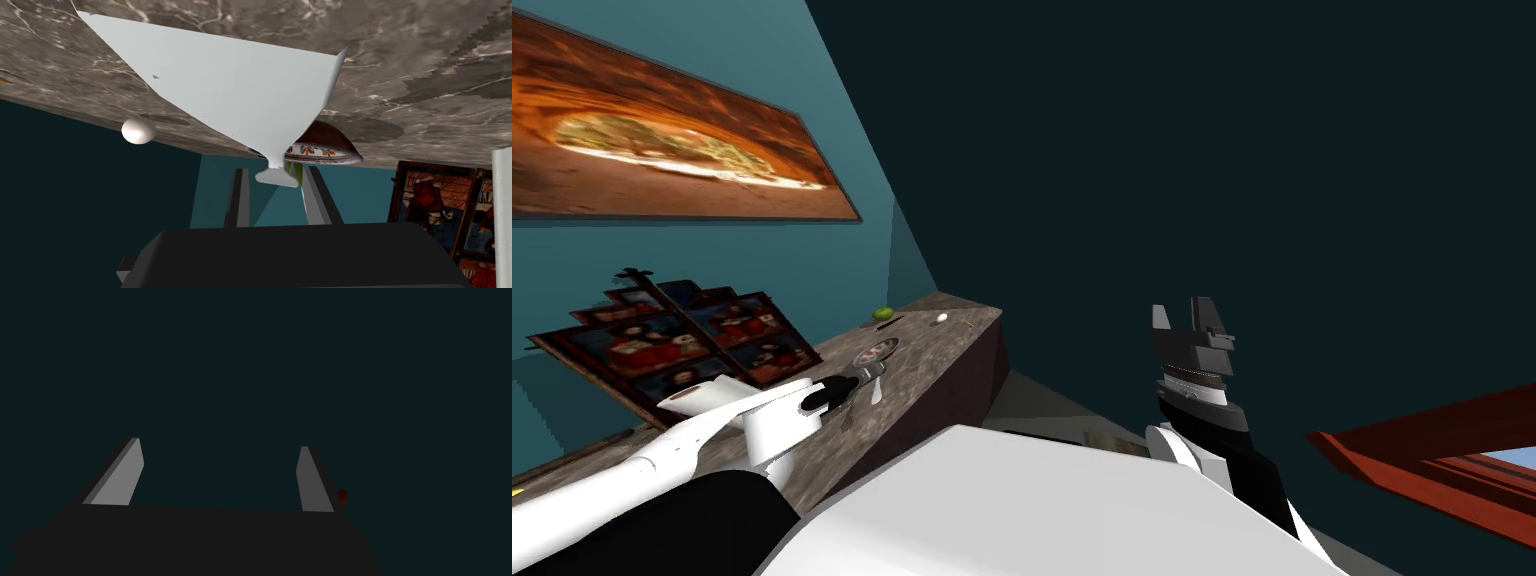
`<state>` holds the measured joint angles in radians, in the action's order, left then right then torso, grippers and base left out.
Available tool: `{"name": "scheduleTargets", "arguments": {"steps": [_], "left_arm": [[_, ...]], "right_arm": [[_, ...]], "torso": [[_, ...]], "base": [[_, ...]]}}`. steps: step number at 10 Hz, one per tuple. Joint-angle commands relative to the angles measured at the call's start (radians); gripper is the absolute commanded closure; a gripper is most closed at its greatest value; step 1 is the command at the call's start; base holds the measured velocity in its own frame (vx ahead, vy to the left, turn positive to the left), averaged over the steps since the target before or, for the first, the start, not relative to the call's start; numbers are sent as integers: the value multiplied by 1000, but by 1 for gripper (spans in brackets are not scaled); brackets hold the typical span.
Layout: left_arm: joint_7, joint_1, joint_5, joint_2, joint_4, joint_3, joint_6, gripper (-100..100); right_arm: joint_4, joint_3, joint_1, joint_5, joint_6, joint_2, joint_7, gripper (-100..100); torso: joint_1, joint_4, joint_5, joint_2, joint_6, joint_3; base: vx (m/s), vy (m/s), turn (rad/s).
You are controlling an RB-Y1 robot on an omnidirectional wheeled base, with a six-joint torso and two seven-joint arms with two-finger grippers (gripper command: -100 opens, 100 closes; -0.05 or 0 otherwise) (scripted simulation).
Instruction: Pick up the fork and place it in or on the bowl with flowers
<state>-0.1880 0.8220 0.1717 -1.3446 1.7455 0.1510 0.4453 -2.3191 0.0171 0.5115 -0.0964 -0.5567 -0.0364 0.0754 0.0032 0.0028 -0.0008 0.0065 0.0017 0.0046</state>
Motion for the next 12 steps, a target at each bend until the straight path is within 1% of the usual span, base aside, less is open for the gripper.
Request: {"name": "scheduleTargets", "arguments": {"steps": [1, 2, 3, 4, 5, 6, 7, 10, 11, 12], "left_arm": [[-19, -10, 38, -19, -22, 5, 30, 100], [-24, -12, 50, -25, -28, 5, 38, 100], [-34, -17, 75, -35, -38, 3, 56, 100], [-42, -22, 98, -43, -46, -2, 73, 100], [-46, -25, 110, -46, -49, -5, 82, 100], [-53, -31, 132, -52, -53, -13, 98, 100], [-56, -34, 142, -55, -56, -17, 107, 100], [-74, -52, 194, -68, -66, -38, 146, 100], [-79, -57, 207, -72, -70, -43, 156, 100], [-74, -54, 197, -69, -70, -40, 145, 100]], "right_arm": [[0, 0, 0, 0, 0, 0, 0, 0], [0, 0, 0, 0, 0, 0, 0, 0], [0, 0, 0, 0, 0, 0, 0, 0], [0, 0, 0, 0, 0, 0, 0, 0], [0, 0, 0, 0, 0, 0, 0, 0], [0, 0, 1, 0, 0, 0, 0, 0], [0, -1, 1, 0, 0, 0, 0, 0], [0, -1, 1, 0, 0, 0, 0, 0], [0, 0, 1, 0, 0, 0, 0, 0], [0, 0, 1, 0, 0, 0, 0, 0]], "torso": [[0, 0, 0, 0, 0, 0], [4, 0, 1, -2, 0, -1], [7, -1, 2, -4, -3, -2], [10, -1, 3, -5, -3, -3], [15, -2, 3, -6, -3, -4], [16, -2, 5, -7, -3, -4], [18, -2, 5, -6, -4, -4], [19, -2, 6, -9, -4, -5], [17, -2, 6, -8, -5, -5], [16, -2, 5, -9, -5, -5]], "base": [[-69, 94, -376], [-40, 119, -200], [-13, 152, -181], [5, 210, -175], [1, 224, -116], [-7, 237, -117], [25, 236, -89], [17, 232, -124], [6, 198, -104], [6, 94, -31]]}}
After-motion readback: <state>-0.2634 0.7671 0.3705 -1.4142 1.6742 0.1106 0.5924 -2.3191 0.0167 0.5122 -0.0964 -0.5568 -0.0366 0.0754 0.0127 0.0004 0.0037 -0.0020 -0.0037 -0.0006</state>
